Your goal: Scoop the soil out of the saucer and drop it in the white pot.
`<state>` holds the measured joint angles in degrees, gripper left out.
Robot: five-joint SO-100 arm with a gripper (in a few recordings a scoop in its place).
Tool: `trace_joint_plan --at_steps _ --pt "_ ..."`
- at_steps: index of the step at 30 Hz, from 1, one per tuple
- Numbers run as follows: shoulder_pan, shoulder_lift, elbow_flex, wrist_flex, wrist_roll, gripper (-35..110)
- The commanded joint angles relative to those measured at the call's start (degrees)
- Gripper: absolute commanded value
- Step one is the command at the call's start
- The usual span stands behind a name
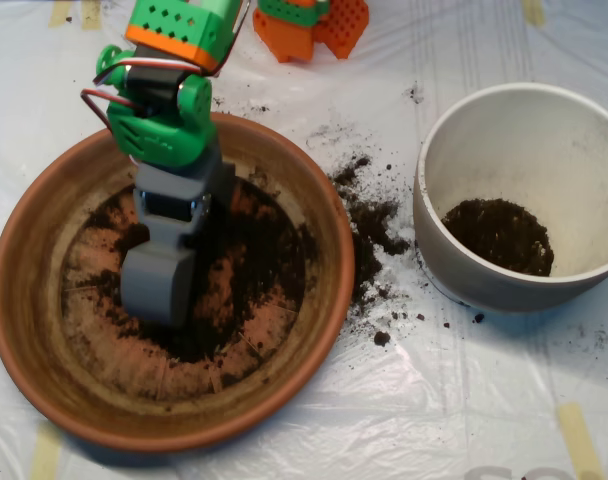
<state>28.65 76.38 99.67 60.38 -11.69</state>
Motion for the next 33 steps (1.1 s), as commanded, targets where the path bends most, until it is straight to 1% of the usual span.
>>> trace_joint_plan --at_steps 1,5,8,11,14,20,23,26,33 --pt "0.35 -0.88 -9.32 4.04 -0.53 47" --pt "0.09 -2.46 -9.84 3.87 -1.05 43" --pt "-0.09 -2.81 -9.67 3.87 -1.76 35" --pt "0.35 -2.81 -9.84 3.78 -0.79 18" --pt "0.53 -2.81 -10.37 3.87 -1.23 10" --pt "0.26 -2.20 -10.72 3.96 -2.81 6" --pt "-0.44 -1.76 -11.78 5.19 -4.39 0" --pt "-1.23 -1.49 -13.89 7.91 -4.39 0" --pt "-2.99 4.31 -16.44 8.61 -1.85 -1"
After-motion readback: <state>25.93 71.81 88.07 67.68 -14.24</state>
